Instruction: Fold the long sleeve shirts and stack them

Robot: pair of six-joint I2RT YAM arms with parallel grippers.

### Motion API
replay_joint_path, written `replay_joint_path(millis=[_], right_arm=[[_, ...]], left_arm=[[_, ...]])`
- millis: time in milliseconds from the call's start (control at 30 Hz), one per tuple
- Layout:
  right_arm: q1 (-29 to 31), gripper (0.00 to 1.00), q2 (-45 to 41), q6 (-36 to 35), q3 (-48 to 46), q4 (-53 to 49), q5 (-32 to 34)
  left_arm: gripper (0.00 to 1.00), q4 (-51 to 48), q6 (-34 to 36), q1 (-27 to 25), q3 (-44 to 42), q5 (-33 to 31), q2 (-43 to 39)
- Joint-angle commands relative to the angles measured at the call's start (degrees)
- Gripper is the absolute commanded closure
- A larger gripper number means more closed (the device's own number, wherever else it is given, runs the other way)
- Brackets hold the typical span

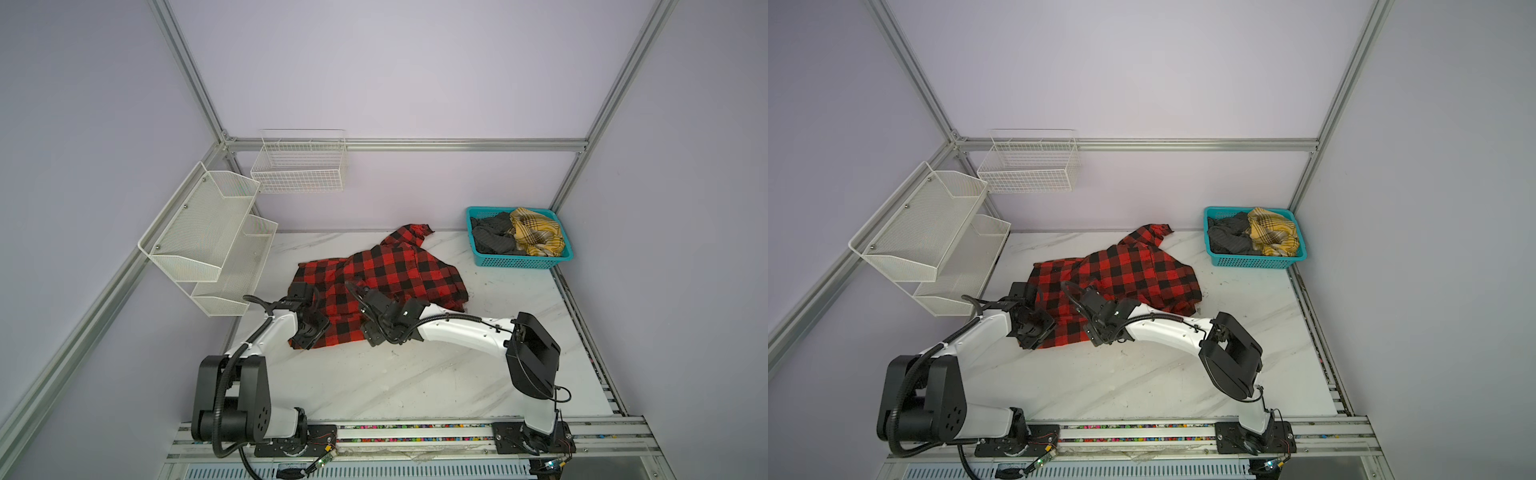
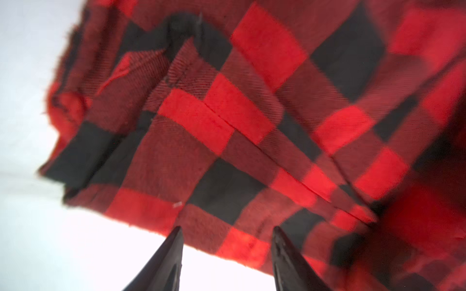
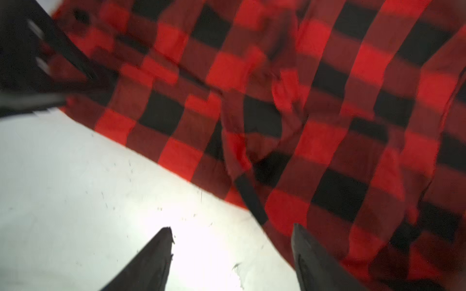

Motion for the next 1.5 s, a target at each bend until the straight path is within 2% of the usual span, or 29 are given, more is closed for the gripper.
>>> replay_joint_path(millis=[0,100,233,333,500,800,1067,1200,1267,1367,1433,1467], right_arm=[[-2.5,0.18,-9.8,9.2,0.2,-2.0,4.4],[-5.6,0.19,-12.2,11.8,1.1,-5.3,3.9],[-12.1,0.25,-13.7,14.0,-1.1,-6.2,0.7],[-14.9,0.35,-14.5,14.2,-3.4,-5.7,-2.2],[-15.2,0.36,-16.4,15.1,-6.3,-5.3,-4.4],[-15.5,0.49,-20.6,18.7,-12.2,-4.5,-7.3],[-17.3,0.48,-22.7,22.4,-13.8,-5.2,-9.2],[-20.0,0.32,-22.9,24.2,-16.3,-5.3,-11.3],[-22.0,0.29,-22.7,24.0,-17.5,-4.8,-13.0],[-25.5,0.28,-21.2,23.2,-18.0,-3.2,-16.2],[-27.9,0.30,-19.2,22.5,-17.1,-1.9,-18.0],[-29.3,0.33,-17.8,22.3,-16.6,-1.3,-19.1]], left_arm=[[0.38,-2.1,-1.1,-0.8,0.7,0.2,-5.1],[0.34,-3.6,-0.8,-4.4,4.7,0.3,-5.8],[0.29,-5.2,-2.0,-9.5,10.4,0.1,-2.3],[0.27,-4.5,-2.3,-9.9,15.1,-0.3,2.2],[0.25,-4.8,0.8,-9.7,26.5,-1.9,13.9],[0.36,-5.4,5.0,-8.4,41.7,0.4,29.4],[0.41,-8.3,4.6,-8.4,46.1,-1.6,36.9],[0.49,-8.2,4.7,-8.5,48.9,-0.3,40.1],[0.53,-7.9,4.8,-8.7,50.1,-0.2,40.9],[0.77,-7.6,6.2,-9.0,51.9,-0.2,41.8],[0.96,-7.6,6.7,-9.1,52.2,-0.4,41.5],[1.00,-7.7,7.0,-9.0,52.2,-0.7,41.1]])
